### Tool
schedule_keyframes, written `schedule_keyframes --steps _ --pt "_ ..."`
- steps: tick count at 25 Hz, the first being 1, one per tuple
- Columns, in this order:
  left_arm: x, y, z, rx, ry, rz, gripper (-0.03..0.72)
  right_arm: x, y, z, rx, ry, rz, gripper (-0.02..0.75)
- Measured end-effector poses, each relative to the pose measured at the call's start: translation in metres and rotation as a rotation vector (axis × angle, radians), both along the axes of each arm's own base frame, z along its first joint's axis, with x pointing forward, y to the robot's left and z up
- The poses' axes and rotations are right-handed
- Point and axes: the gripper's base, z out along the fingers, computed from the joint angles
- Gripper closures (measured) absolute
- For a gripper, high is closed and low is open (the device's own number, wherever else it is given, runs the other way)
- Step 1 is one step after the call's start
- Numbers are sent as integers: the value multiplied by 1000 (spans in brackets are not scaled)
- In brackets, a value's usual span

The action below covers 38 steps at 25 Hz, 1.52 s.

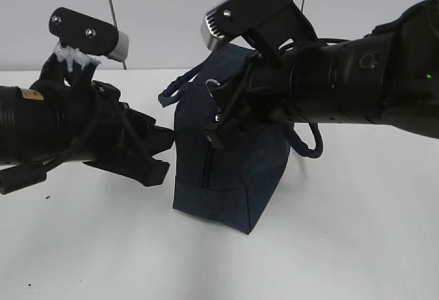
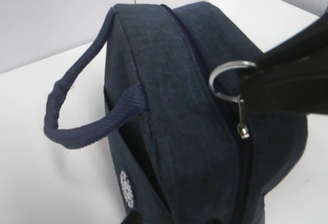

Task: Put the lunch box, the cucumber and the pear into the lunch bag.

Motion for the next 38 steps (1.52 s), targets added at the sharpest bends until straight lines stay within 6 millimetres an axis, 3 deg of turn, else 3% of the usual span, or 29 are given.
schedule_keyframes --steps 11,20,22,26,34,38 --pt "3 -2 0 8 -10 -3 445 0 0 0 0 1 -2 732" --pt "22 -22 -9 55 47 -60 451 0 0 0 1 2 -3 732" --pt "25 -26 -12 68 65 -76 487 0 0 0 1 2 -3 733" --pt "28 -29 -19 76 88 -77 669 0 0 0 -2 4 -6 732" --pt "28 -30 -19 72 98 -76 695 1 -2 0 -22 14 -25 732" --pt "28 -30 -19 70 102 -80 695 8 -4 12 -23 -13 -55 732"
